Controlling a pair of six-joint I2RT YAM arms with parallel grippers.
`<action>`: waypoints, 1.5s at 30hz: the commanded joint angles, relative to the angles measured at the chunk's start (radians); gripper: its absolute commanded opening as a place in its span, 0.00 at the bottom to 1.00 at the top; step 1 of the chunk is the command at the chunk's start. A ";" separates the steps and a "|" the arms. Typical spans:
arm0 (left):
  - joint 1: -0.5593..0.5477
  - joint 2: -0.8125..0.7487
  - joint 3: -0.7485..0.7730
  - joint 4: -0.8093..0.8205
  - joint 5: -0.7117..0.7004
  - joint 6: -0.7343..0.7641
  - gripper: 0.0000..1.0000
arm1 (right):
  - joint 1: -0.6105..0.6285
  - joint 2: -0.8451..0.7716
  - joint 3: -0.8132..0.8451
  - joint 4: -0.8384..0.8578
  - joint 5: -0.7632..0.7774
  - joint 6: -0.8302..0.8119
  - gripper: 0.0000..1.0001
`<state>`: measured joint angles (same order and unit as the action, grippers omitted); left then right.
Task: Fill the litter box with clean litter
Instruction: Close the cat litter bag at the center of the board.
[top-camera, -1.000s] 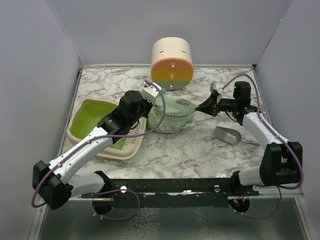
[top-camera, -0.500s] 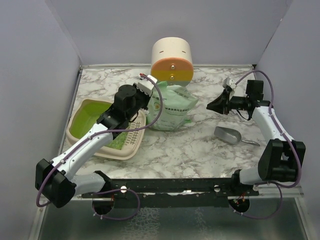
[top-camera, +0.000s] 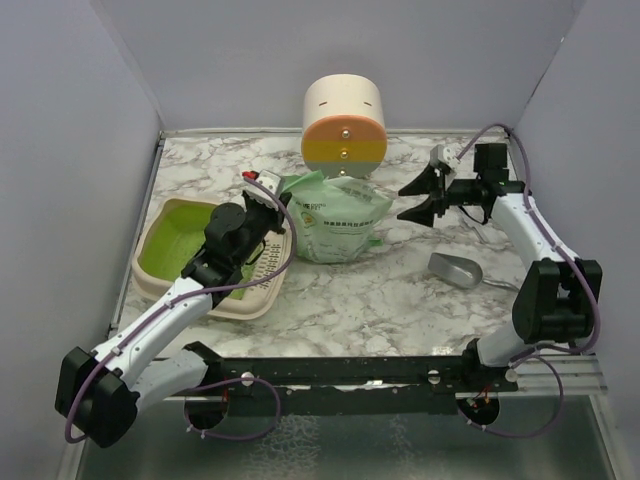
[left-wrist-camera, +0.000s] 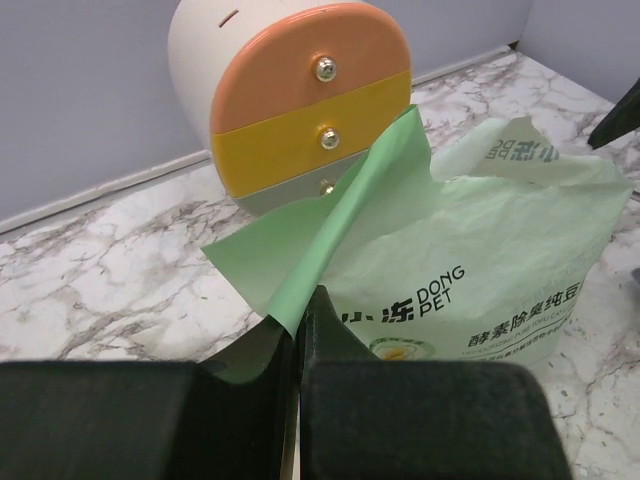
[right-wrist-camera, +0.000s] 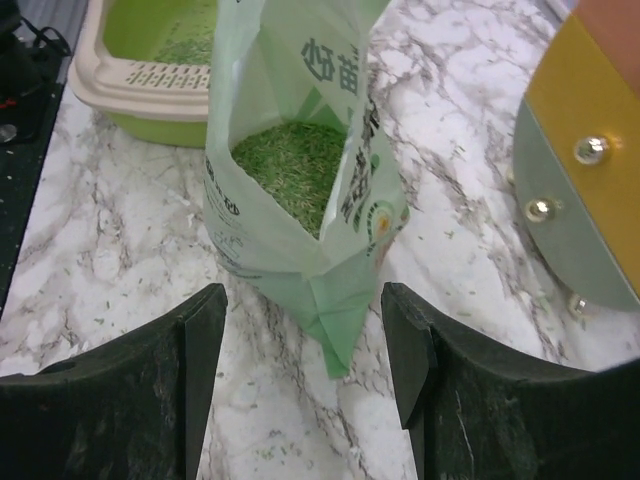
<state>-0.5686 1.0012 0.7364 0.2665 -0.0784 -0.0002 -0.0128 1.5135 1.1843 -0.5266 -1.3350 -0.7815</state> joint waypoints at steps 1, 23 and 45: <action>0.041 -0.040 0.035 0.264 0.017 -0.048 0.00 | 0.097 0.083 0.038 -0.086 -0.046 -0.097 0.63; 0.073 -0.040 0.018 0.274 0.060 -0.075 0.00 | 0.192 0.186 -0.034 0.439 -0.032 0.280 0.61; 0.079 0.057 0.167 0.124 0.121 -0.024 0.00 | 0.062 0.127 -0.032 0.281 0.071 0.202 0.01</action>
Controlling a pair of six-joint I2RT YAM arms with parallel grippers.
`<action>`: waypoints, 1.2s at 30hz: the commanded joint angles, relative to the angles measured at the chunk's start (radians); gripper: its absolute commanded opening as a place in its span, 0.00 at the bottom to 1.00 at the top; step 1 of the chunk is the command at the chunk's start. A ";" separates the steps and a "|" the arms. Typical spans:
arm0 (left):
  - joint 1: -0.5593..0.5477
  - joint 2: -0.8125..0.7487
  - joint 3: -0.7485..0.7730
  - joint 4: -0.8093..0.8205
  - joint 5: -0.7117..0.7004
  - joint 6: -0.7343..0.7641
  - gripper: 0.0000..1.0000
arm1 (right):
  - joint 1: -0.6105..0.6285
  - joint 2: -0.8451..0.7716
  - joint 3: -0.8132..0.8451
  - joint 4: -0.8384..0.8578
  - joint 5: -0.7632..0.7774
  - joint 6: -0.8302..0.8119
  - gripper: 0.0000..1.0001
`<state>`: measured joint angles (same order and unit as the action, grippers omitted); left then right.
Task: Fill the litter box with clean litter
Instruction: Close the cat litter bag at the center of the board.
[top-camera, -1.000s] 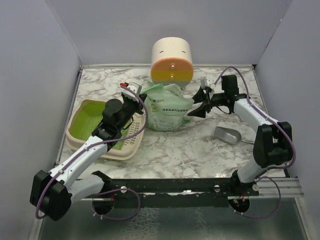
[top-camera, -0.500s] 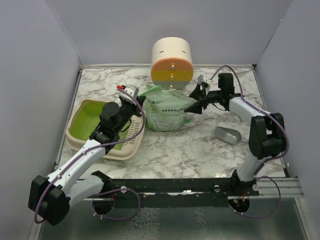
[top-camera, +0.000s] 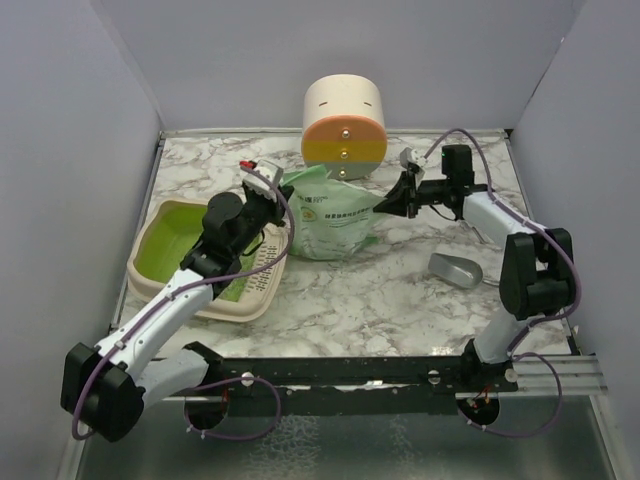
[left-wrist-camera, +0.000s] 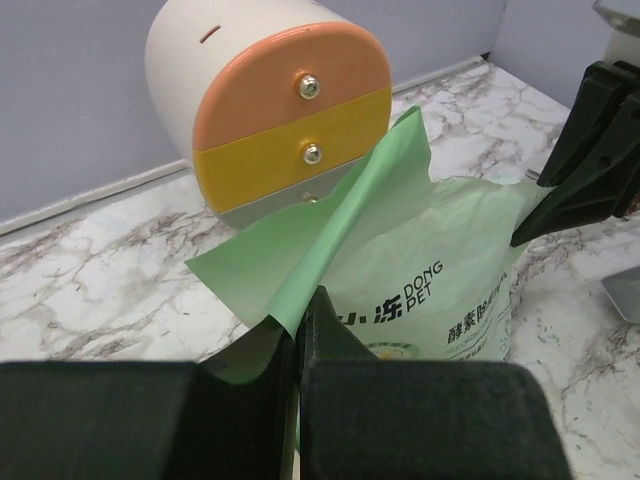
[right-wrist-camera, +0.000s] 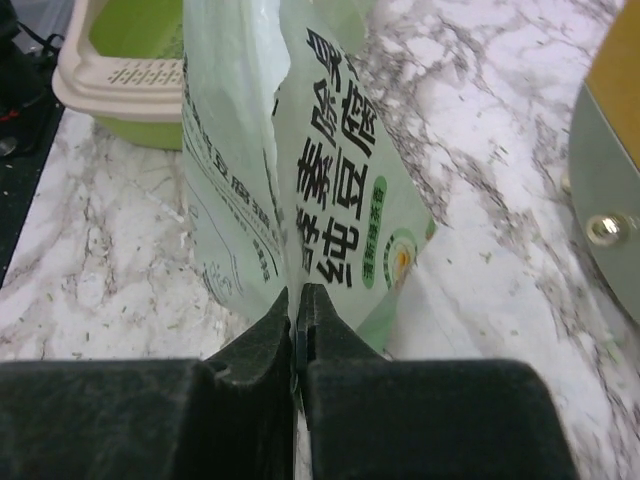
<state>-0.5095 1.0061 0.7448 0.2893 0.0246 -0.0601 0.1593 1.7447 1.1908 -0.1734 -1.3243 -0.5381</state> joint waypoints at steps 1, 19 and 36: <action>0.020 0.084 0.187 0.087 0.033 0.039 0.00 | -0.139 -0.110 -0.035 -0.131 0.044 -0.070 0.01; 0.025 0.430 0.729 -0.831 -0.008 0.050 0.00 | -0.178 -0.001 0.088 -0.712 0.028 -0.422 0.01; 0.028 0.635 0.848 -1.183 -0.038 0.028 0.00 | -0.178 0.006 0.148 -0.731 0.161 -0.411 0.01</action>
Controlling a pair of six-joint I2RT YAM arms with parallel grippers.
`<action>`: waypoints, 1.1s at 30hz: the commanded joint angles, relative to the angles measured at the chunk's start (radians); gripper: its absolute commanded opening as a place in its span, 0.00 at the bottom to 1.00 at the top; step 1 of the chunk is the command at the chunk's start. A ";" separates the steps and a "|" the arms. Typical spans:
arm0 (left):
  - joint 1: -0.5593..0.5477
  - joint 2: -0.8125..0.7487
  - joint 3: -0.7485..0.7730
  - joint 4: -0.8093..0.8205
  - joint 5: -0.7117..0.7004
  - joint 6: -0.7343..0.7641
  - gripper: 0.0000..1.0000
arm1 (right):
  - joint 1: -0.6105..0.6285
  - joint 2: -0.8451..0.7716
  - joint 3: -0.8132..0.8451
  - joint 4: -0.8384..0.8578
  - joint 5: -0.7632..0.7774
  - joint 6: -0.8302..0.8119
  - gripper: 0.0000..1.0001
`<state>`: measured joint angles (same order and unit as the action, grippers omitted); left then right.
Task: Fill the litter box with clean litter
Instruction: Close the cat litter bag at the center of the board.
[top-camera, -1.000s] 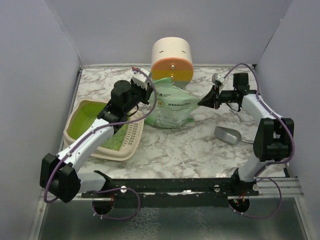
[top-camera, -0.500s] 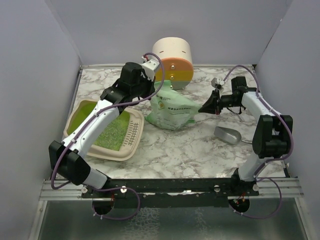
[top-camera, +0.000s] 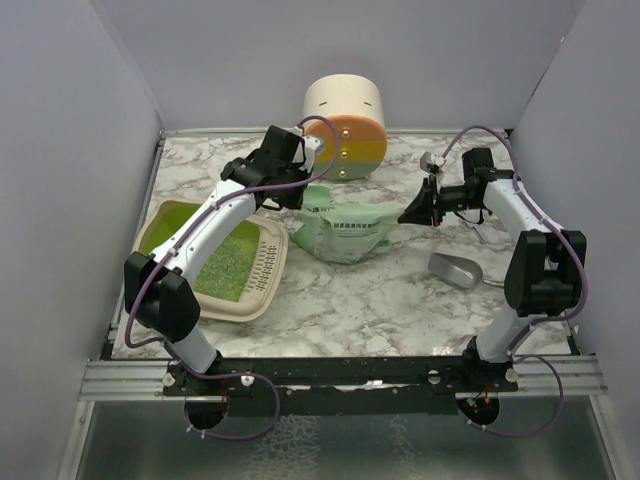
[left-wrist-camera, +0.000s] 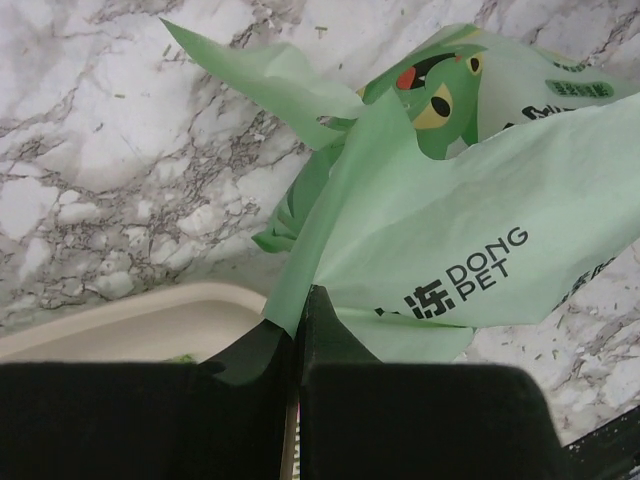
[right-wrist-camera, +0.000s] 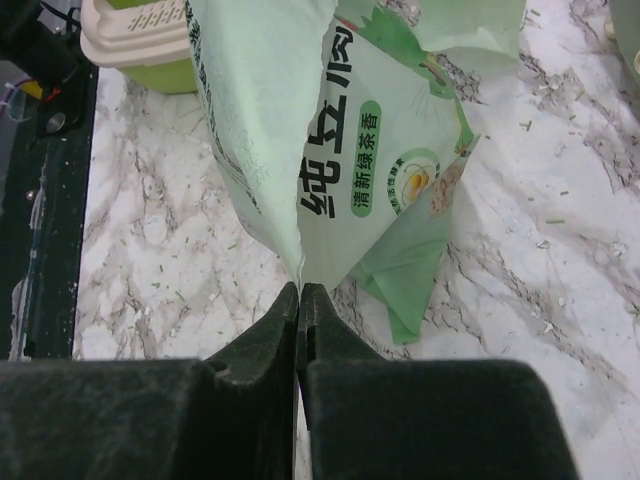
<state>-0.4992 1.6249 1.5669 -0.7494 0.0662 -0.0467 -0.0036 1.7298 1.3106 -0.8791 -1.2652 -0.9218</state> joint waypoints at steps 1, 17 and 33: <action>0.017 0.013 0.029 -0.146 -0.076 0.015 0.00 | -0.015 0.018 0.025 -0.024 0.112 -0.038 0.01; 0.017 0.022 0.078 -0.185 0.050 -0.013 0.00 | 0.008 -0.247 -0.005 0.092 0.279 -0.380 0.45; 0.017 -0.006 0.055 -0.156 0.047 -0.035 0.00 | 0.330 -0.341 -0.136 0.234 0.425 -0.355 0.65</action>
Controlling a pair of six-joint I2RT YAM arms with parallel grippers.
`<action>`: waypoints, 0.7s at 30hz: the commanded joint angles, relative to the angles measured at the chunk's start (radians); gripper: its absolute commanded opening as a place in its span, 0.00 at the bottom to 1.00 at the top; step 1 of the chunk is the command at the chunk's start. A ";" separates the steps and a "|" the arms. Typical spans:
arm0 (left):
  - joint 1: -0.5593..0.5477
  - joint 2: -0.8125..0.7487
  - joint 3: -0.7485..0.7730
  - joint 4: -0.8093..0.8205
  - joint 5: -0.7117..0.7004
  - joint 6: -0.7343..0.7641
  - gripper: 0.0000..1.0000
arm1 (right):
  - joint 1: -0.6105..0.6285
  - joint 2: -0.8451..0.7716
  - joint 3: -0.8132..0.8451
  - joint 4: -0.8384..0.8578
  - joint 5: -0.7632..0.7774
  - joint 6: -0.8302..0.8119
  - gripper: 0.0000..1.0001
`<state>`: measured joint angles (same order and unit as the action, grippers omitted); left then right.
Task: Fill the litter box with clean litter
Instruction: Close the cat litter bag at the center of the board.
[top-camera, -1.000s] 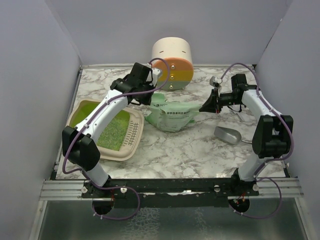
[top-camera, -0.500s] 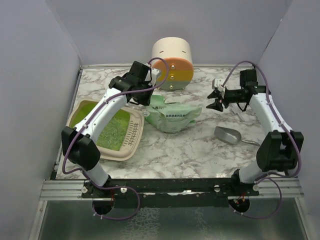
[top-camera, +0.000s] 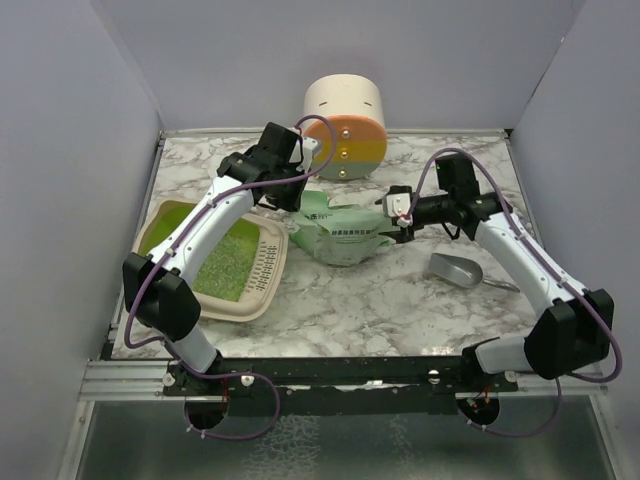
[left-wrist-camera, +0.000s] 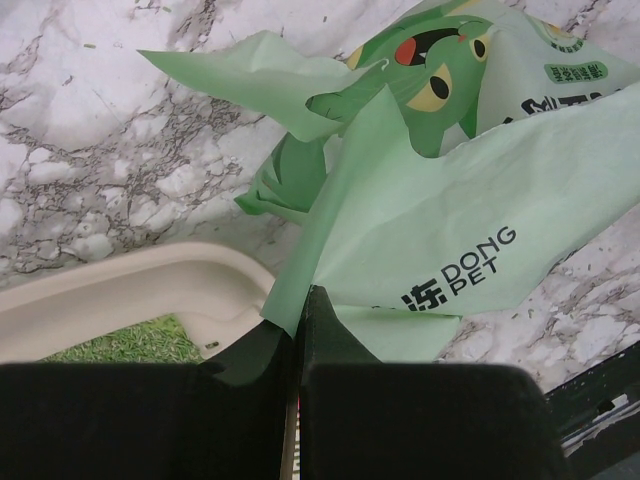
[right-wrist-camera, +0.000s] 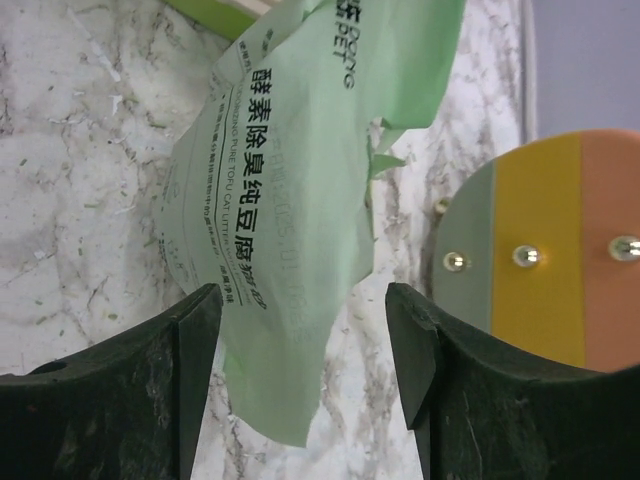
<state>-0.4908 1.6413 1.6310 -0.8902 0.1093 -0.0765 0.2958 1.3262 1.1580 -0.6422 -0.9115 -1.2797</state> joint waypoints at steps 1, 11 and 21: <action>0.009 -0.024 -0.011 -0.014 0.006 -0.006 0.00 | 0.037 0.069 0.019 -0.013 0.071 0.000 0.65; 0.009 -0.028 -0.008 -0.002 0.015 -0.008 0.00 | 0.086 0.135 0.006 0.014 0.139 0.001 0.44; 0.009 -0.050 0.009 0.059 0.068 0.008 0.00 | 0.096 0.189 -0.021 0.087 0.278 0.075 0.01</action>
<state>-0.4908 1.6398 1.6287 -0.8608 0.1406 -0.0818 0.3870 1.5078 1.1595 -0.6247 -0.7467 -1.2678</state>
